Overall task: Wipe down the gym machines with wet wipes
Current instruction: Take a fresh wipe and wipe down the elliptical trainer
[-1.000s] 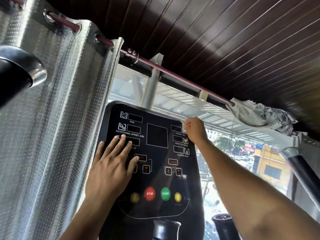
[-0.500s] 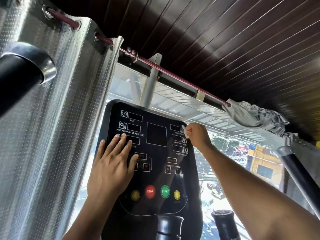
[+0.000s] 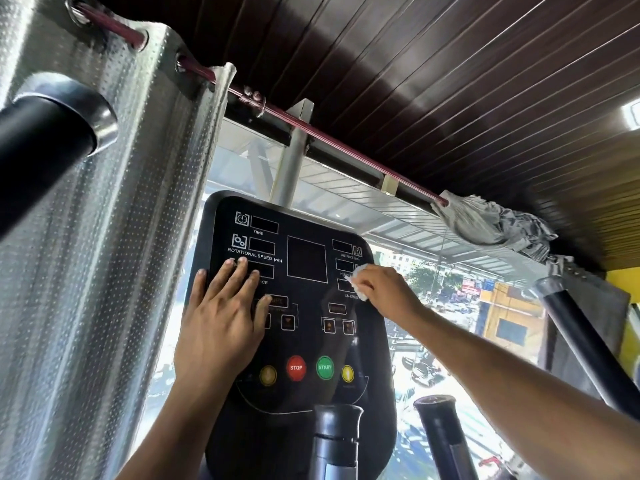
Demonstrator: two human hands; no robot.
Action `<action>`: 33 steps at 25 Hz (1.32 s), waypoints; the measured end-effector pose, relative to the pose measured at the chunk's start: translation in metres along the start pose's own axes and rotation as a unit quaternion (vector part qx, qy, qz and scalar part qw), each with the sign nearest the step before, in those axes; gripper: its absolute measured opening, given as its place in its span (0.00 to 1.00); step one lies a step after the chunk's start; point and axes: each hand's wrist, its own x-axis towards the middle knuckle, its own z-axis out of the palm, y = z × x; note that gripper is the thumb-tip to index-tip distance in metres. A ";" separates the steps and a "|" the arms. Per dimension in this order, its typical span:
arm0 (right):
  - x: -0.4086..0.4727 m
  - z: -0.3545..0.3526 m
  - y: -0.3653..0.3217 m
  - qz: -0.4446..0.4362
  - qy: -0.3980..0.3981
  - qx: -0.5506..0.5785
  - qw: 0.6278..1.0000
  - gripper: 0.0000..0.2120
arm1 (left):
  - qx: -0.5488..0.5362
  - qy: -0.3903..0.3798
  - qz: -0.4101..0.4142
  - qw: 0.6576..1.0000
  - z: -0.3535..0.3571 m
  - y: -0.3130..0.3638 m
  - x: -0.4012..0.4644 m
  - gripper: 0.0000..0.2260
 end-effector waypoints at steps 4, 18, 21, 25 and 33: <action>0.040 -0.005 0.007 0.091 0.047 -0.006 0.995 0.13 | -0.005 0.004 0.001 1.000 0.002 -0.002 0.001 0.27; 0.032 -0.004 -0.002 0.123 0.042 -0.005 0.991 0.08 | -0.018 0.006 0.001 1.000 0.001 -0.001 0.000 0.27; 0.056 -0.010 -0.029 0.093 0.034 0.021 0.995 0.05 | -0.018 0.000 -0.002 1.000 0.000 0.000 0.000 0.27; 0.004 -0.009 -0.062 -0.047 -0.004 0.028 0.999 0.02 | -0.016 -0.011 -0.005 1.000 -0.003 0.001 0.001 0.27; 0.091 -0.017 -0.058 0.007 0.025 0.035 0.999 0.04 | -0.015 -0.008 -0.006 1.000 0.000 0.001 0.002 0.28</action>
